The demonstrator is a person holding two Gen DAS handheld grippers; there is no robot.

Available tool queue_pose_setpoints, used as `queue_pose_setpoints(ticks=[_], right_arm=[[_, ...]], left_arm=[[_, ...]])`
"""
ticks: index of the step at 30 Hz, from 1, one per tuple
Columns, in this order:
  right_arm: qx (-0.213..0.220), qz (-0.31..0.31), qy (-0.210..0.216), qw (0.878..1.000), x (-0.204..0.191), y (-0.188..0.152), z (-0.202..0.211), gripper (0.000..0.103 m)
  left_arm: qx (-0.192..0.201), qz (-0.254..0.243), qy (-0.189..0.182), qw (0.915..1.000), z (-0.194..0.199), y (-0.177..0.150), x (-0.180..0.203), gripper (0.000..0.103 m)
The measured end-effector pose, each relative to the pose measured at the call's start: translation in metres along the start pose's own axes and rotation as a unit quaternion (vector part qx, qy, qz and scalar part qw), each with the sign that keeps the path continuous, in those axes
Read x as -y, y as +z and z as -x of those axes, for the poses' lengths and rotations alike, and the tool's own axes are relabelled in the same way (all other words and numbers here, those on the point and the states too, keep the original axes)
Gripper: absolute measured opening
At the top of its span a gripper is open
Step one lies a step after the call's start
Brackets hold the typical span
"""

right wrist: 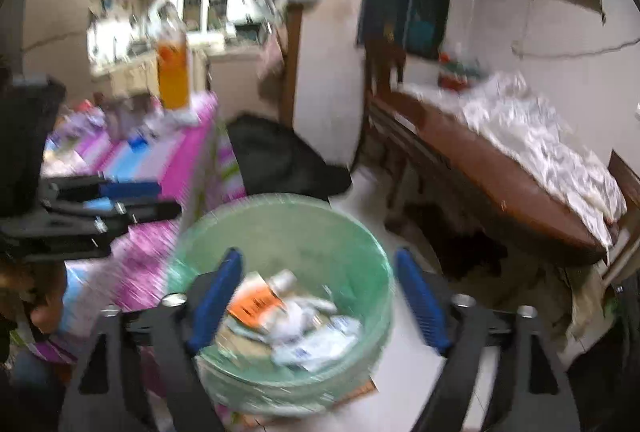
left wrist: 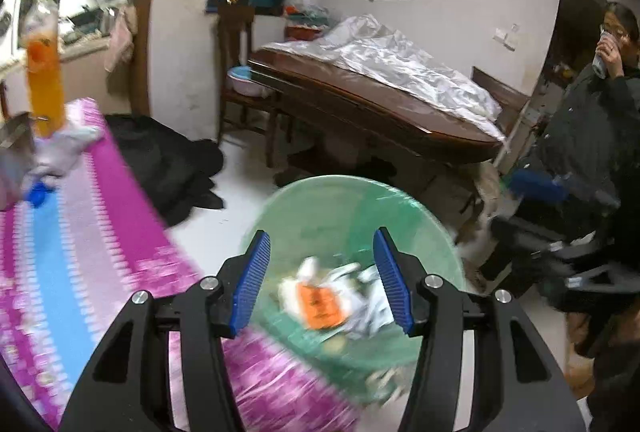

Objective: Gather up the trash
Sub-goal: 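Move both open tools back over the cluttered table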

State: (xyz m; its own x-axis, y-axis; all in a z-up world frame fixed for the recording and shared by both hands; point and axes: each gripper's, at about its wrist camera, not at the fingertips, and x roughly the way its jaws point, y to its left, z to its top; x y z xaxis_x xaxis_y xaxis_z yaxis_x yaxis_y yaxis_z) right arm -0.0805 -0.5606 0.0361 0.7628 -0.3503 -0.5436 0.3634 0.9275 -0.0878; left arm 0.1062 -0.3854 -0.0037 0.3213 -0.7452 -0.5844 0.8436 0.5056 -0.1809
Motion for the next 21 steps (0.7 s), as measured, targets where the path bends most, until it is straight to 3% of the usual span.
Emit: queue_pose_setpoints(ticks=[4,9,13,15,18,21], right_arm=[[0.049,-0.008,0.055,0.997,-0.043,0.011,0.016,0.098],[0.078,-0.015,0.144,0.986,-0.116,0.026,0.009,0.098],[0.054,-0.025,0.203,0.977,-0.175,0.036,-0.016,0.098],[0.037,-0.023,0.229,0.972,-0.203,0.041,-0.027,0.098],[0.002,-0.024,0.279,0.96,-0.248,0.049,-0.047,0.098],[-0.029,-0.015,0.317,0.948,-0.294,0.053,-0.064,0.098]], left_arm=[[0.006,0.007,0.061,0.9981,0.053,-0.017,-0.044,0.057],[0.004,0.031,0.169,0.985,0.126,-0.046,-0.128,0.065],[-0.002,0.087,0.243,0.966,0.183,-0.067,-0.218,0.066],[0.006,0.113,0.28,0.9533,0.216,-0.075,-0.272,0.071],[0.011,0.145,0.326,0.9341,0.245,-0.081,-0.343,0.072],[0.008,0.169,0.31,0.9356,0.252,-0.085,-0.397,0.072]])
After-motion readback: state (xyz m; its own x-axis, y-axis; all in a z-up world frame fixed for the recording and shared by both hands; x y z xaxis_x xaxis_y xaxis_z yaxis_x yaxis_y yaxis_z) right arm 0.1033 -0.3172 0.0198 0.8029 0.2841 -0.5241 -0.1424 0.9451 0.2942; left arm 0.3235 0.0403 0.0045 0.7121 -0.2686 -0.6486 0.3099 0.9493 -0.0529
